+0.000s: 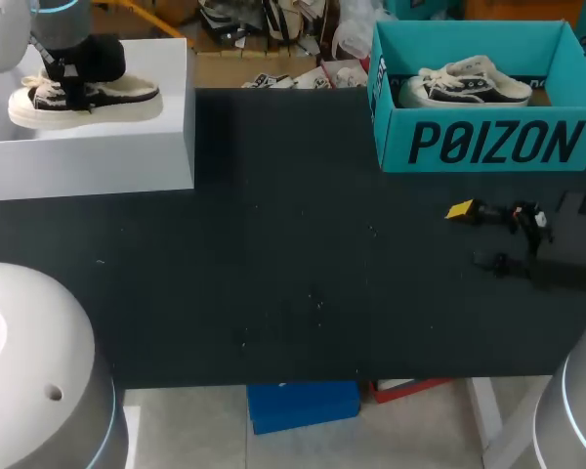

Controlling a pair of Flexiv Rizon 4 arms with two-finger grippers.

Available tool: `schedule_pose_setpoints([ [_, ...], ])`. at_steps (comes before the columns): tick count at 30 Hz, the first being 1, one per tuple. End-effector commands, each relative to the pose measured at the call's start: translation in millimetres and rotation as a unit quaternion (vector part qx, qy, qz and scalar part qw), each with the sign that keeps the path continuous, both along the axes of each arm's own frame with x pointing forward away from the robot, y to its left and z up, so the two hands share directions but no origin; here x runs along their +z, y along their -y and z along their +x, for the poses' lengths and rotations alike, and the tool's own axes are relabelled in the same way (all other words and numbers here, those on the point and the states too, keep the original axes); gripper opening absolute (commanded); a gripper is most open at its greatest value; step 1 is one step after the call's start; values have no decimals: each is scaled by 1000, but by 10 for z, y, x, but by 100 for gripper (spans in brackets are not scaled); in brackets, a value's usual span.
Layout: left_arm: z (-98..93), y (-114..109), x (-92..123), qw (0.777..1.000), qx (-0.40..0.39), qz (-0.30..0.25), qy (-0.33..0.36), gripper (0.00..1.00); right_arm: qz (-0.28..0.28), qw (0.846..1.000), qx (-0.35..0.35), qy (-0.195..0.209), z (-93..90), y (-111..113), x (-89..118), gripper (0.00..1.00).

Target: Take the shoe out of the shoebox, open the shoe tongue, remove and reinsert the insole, then place the shoe into the shoebox

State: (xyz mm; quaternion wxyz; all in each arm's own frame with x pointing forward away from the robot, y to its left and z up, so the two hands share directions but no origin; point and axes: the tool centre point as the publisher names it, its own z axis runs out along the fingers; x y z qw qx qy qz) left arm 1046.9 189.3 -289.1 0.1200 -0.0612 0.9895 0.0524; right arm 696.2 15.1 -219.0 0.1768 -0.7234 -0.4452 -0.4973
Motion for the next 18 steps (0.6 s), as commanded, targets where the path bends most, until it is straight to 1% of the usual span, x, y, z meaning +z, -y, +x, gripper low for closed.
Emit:
schedule_pose_setpoints([
  [1,-46,-32,-103,1000,-1,-6,-1,0,-1,1000,0,-1,11,-7,2,100],
  [8,-81,-86,-305,1000,4,-18,-15,0,-1,1000,0,-1,11,-7,2,100],
  [18,-67,-150,-546,999,0,-21,-28,0,-1,1000,0,-1,11,-7,2,100],
])
